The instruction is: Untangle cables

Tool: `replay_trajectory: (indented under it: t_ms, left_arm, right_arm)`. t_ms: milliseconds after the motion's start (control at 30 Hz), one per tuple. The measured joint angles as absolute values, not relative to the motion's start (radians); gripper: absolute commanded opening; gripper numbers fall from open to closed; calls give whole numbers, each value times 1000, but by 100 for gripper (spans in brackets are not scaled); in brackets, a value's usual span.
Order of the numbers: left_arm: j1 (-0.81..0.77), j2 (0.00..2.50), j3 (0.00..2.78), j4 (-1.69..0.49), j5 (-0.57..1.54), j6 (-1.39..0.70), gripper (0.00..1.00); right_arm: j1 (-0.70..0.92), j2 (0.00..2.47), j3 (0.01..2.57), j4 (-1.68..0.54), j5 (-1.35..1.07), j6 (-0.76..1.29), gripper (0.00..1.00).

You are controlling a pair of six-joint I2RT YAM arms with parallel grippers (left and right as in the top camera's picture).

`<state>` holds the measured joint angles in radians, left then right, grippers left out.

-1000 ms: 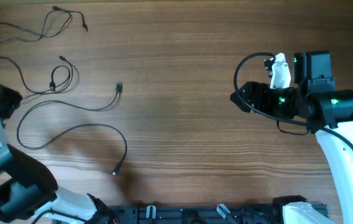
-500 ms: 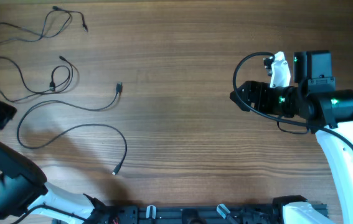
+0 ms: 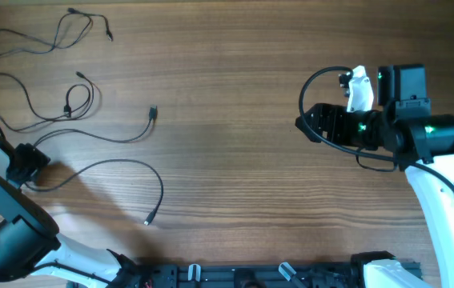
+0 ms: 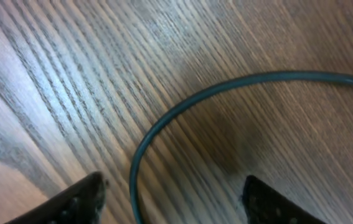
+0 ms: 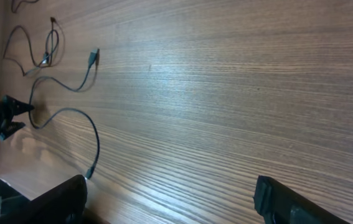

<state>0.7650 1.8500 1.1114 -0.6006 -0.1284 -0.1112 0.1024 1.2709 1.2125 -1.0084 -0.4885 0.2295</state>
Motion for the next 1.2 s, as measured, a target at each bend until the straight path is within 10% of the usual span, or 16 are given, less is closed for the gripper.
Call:
replay_trajectory:
  t_ms: [667, 933, 1067, 1200]
  left_arm:
    - [857, 1899, 1109, -471, -47, -57, 58]
    - [857, 1902, 1109, -455, -23, 11, 34]
    - [857, 1902, 1109, -454, -21, 23, 4]
    - [850, 1902, 1110, -453, -36, 38, 4]
  right_arm:
    - [102, 1378, 1213, -990, -485, 234, 88]
    - [102, 1378, 1213, -988, -485, 239, 88]
    - [102, 1378, 1213, -974, -485, 251, 88]
    - [102, 1378, 1213, -962, -485, 262, 88]
